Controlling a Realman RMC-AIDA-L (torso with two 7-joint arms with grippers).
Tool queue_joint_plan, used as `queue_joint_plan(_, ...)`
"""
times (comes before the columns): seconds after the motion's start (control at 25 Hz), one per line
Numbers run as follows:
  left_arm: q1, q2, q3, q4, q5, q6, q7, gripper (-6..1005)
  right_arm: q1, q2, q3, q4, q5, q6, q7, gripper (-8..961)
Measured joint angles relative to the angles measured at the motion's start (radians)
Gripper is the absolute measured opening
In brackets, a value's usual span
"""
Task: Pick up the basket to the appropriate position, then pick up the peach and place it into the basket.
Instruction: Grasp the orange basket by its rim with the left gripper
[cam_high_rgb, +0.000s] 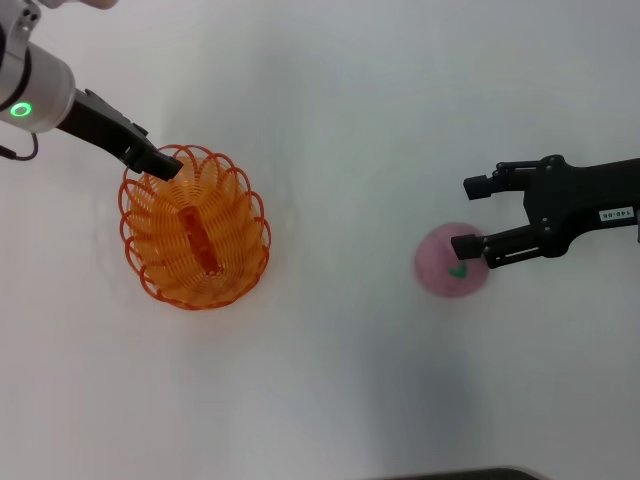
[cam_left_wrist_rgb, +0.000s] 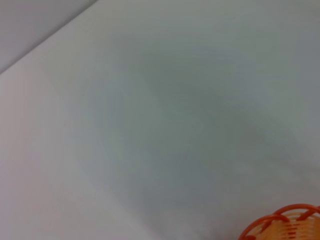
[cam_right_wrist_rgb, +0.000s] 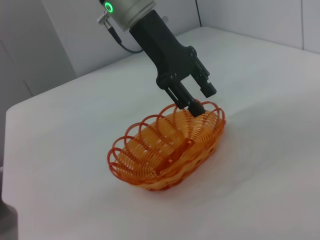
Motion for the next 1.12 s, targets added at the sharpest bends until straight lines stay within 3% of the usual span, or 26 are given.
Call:
queue_joint_plan(0.32, -0.015, -0.003, 0.026, -0.04, 0.014, -0.012, -0.001, 605, 0.005, 0.0, 0.002, 0.004, 0.0, 0.025, 0.0, 919)
queue_joint_plan(0.44, -0.015, -0.004, 0.029, -0.04, 0.014, -0.013, -0.001, 389, 0.01, 0.0, 0.002, 0.011, 0.0, 0.033, -0.001, 918)
queue_joint_plan(1.12, -0.016, 0.001, -0.005, -0.03, 0.01, -0.028, -0.034, 56, 0.021, 0.0, 0.001, 0.016, 0.0, 0.073, -0.002, 917)
